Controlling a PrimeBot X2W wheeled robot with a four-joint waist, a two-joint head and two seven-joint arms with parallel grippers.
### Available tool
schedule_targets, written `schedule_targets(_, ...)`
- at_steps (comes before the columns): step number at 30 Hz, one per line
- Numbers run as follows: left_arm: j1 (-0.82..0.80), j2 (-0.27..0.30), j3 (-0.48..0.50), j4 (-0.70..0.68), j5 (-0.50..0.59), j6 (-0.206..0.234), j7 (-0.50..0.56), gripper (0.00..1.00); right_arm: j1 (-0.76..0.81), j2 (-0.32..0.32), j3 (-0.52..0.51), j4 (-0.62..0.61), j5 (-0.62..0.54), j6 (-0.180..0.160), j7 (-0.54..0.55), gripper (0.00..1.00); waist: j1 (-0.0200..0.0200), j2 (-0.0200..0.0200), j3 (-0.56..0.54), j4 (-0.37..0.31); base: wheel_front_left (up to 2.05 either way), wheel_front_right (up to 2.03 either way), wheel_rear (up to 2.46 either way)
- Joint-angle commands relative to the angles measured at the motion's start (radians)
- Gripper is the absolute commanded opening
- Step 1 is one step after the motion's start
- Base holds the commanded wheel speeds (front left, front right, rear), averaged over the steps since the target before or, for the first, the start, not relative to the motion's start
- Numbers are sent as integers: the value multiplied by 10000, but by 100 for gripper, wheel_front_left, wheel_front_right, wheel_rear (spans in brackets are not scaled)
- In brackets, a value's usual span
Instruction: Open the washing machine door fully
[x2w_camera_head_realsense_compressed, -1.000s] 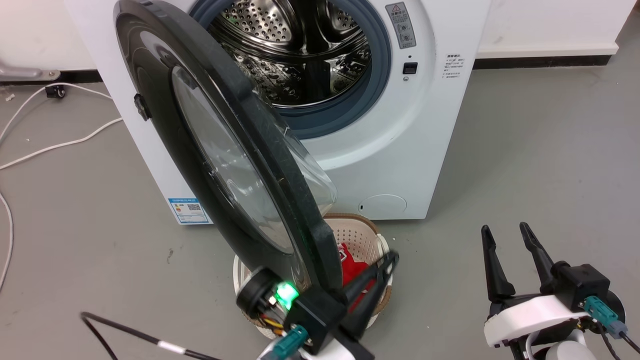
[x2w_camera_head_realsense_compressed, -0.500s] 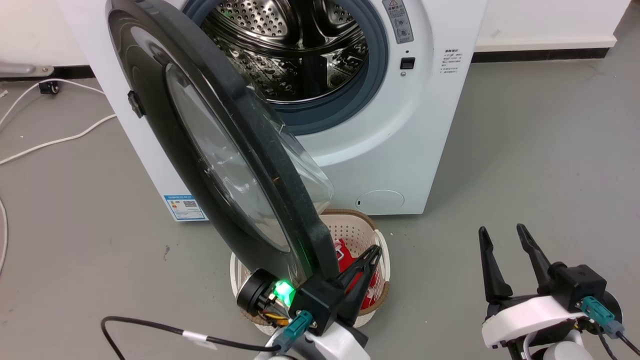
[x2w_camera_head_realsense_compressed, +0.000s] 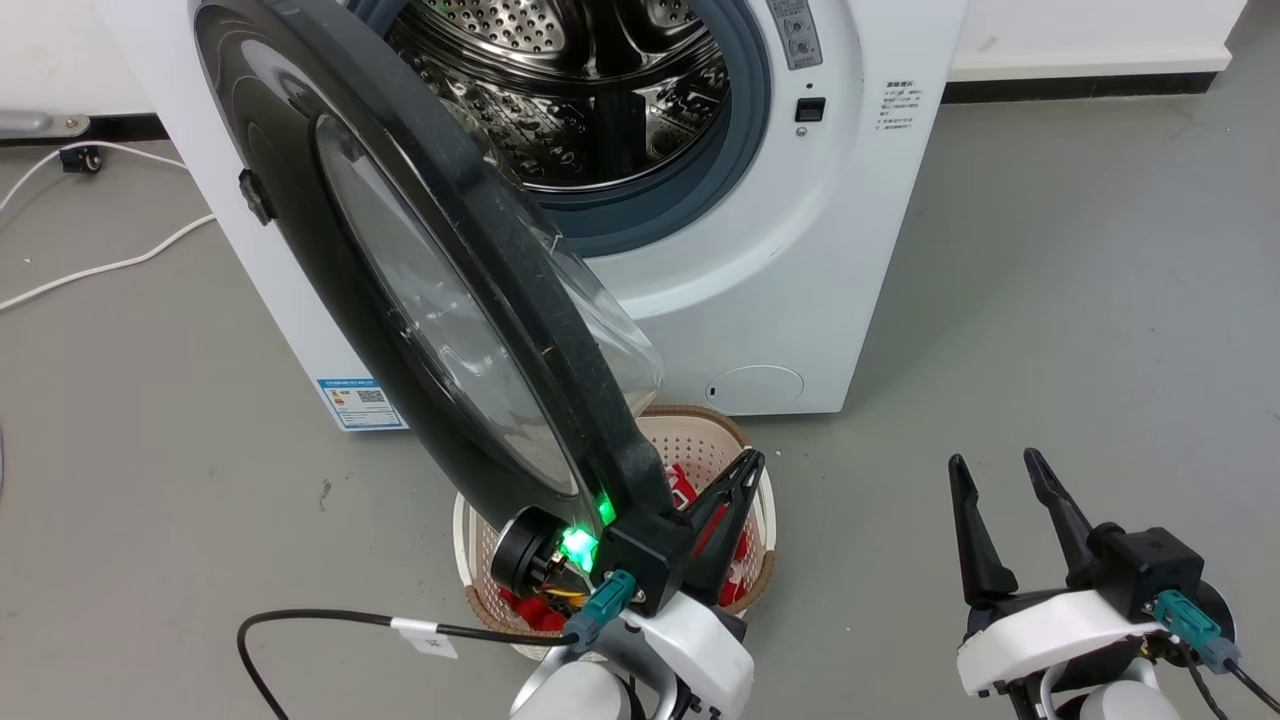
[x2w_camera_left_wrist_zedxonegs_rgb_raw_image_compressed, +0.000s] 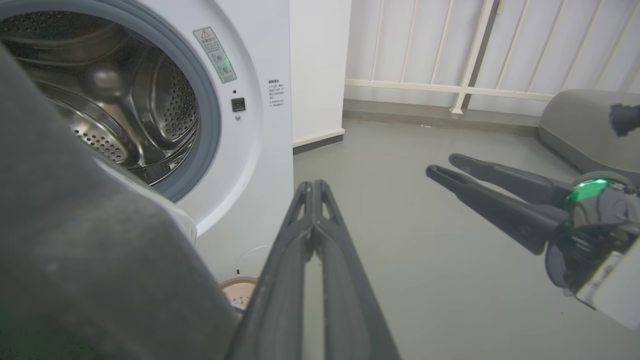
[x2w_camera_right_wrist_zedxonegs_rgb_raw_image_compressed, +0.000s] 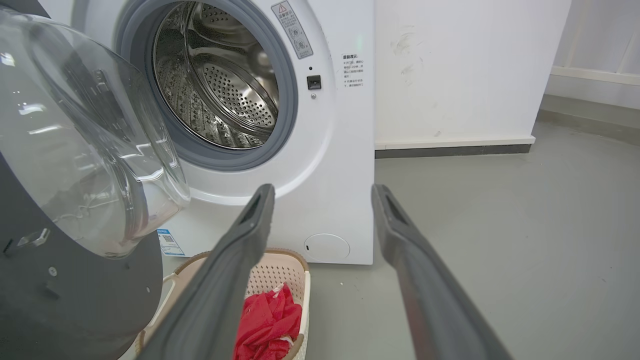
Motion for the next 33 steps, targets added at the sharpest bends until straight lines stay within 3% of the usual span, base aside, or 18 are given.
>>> schedule_targets(1,-119,115,133,232,-117,144,-11,0,-162,27,17,25,49,-7,-17,100,0,0,16,4,0,0,0)
schedule_targets(13,186,289,133,285,-223,643,-365,0,-98,27,37,85,150,-7,-17,100,0,0,7,-12,0,0,0)
schedule_targets(23,1580,1174,391,-1853,-52,1512,51,0,48,27,-68,132,235,-7,-17,100,0,0,-77,288,0,0,0)
schedule_targets(33,2728,1635,330,-3462,-67,1983,602,0,144,25,-232,116,73,-7,-17,100,0,0,-19,979,0,0,0)
